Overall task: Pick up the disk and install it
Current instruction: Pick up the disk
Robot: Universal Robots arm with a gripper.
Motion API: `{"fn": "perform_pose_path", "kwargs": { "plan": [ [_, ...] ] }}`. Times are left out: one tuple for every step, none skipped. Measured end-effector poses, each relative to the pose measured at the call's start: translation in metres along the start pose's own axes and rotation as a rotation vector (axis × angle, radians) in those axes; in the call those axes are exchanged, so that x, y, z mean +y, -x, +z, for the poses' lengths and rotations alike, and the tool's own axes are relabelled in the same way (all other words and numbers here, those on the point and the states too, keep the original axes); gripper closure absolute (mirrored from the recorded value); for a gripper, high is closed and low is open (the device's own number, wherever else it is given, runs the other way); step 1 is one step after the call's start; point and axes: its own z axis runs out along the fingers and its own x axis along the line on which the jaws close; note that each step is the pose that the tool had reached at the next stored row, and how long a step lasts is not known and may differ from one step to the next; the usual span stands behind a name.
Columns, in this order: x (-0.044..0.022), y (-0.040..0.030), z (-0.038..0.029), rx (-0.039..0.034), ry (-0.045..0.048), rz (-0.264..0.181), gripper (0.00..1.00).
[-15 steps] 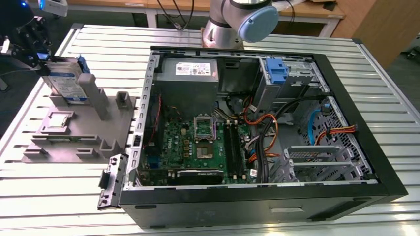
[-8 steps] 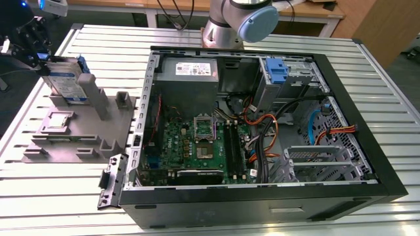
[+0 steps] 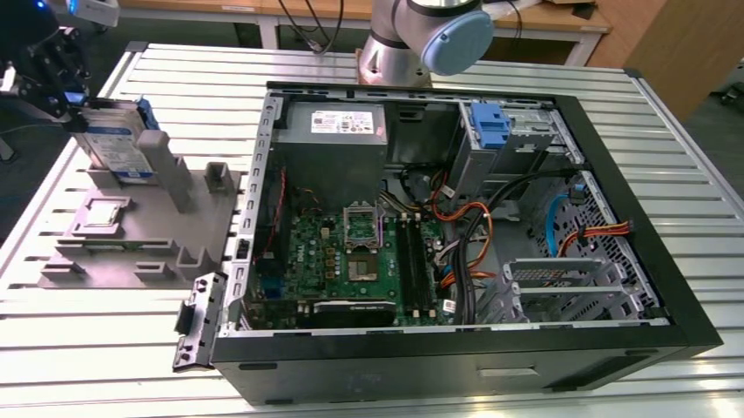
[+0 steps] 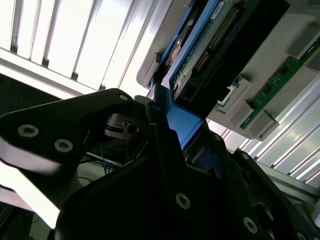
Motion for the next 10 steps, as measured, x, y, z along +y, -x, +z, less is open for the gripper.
{"fn": "perform_pose_path", "kwargs": {
  "plan": [
    [0.0000,0.0000,-0.0005,0.0000,0.0000,0.000,0.63],
    [0.0000,0.0000,-0.0008,-0.0001,-0.0001,0.000,0.63],
    [0.0000,0.0000,-0.0009,0.0000,-0.0001,0.000,0.63],
    [0.0000,0.0000,-0.0010,-0.0001,-0.0002,0.000,0.63],
    [0.0000,0.0000,-0.0011,0.0000,-0.0001,0.000,0.63],
    [0.0000,0.0000,-0.0012,0.0001,0.0001,0.000,0.63],
    [0.0000,0.0001,-0.0012,0.0000,0.0000,0.000,0.63],
    [0.0000,0.0000,-0.0013,0.0000,0.0000,0.000,0.63],
    [0.0000,0.0000,-0.0014,0.0000,0.0000,0.000,0.63],
    [0.0000,0.0000,-0.0015,0.0001,0.0001,0.000,0.63]
  ]
}}
